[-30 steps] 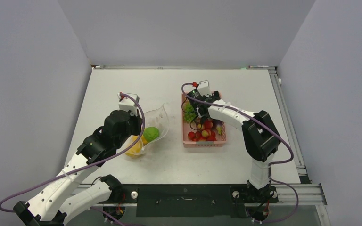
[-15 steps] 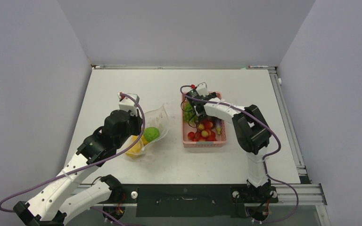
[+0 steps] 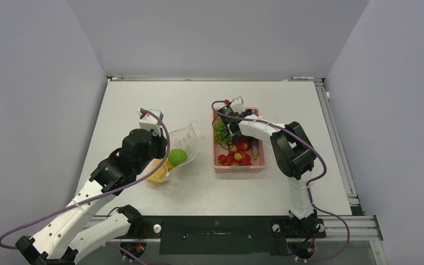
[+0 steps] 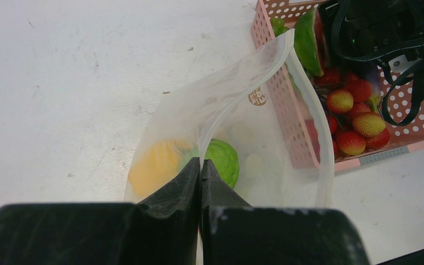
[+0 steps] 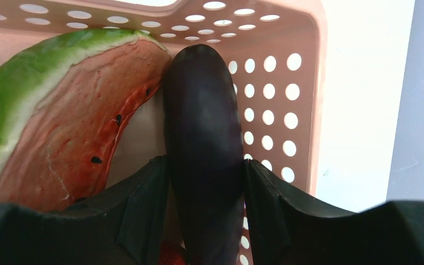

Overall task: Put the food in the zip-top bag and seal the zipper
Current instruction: Pick up the fake vegetable from the bin.

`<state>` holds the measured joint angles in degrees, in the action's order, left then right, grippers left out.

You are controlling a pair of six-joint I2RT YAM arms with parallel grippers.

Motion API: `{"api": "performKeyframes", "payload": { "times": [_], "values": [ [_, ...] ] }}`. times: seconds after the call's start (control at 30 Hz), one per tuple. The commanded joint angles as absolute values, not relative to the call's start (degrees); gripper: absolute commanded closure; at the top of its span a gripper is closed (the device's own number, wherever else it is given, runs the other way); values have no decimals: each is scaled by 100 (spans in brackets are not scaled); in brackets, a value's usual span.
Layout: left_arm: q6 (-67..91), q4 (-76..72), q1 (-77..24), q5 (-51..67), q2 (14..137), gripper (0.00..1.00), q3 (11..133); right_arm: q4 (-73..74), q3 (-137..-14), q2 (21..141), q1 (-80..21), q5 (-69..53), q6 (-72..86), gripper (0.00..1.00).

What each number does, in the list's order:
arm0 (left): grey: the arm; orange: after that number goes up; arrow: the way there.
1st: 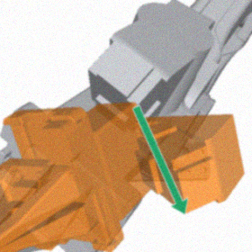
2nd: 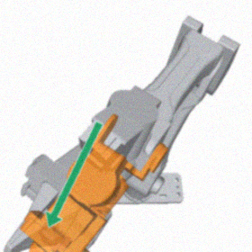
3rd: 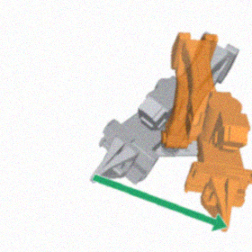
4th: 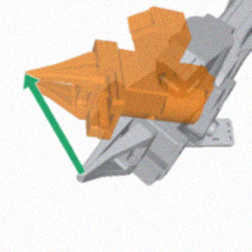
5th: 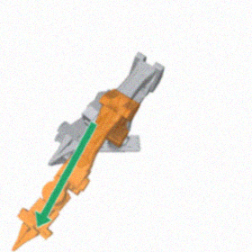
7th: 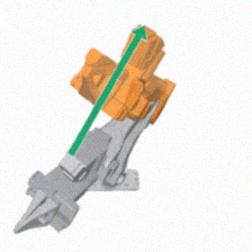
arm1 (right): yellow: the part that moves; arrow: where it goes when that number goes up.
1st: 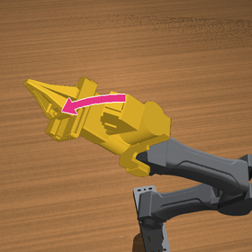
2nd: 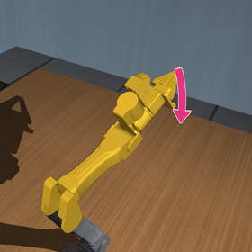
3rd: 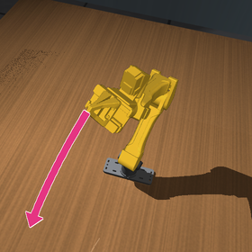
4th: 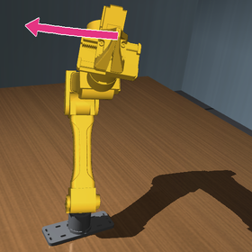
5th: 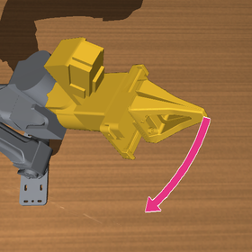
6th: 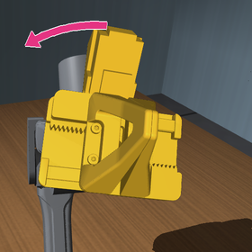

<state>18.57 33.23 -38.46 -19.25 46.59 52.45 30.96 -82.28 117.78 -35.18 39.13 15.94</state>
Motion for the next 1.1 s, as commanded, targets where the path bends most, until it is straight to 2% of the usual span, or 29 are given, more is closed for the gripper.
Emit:
{"api": "performKeyframes", "payload": {
  "times": [0.0,0.37,0.77,1.07],
  "values": [
    [1811,3142,-3806,-1907,4633,100,5502,2968,-8384,11655,-3480,4104,1625,68],
    [1811,3134,-3805,-1914,4634,100,5494,2968,-8354,10972,-3524,4165,1661,77],
    [1819,3138,-3804,-1888,4623,100,5497,2894,-8199,9774,-3812,3920,1783,78],
    [1828,3142,-3806,-1916,4623,100,5491,2348,-7951,8662,-4136,2847,1898,77]
  ]
}}
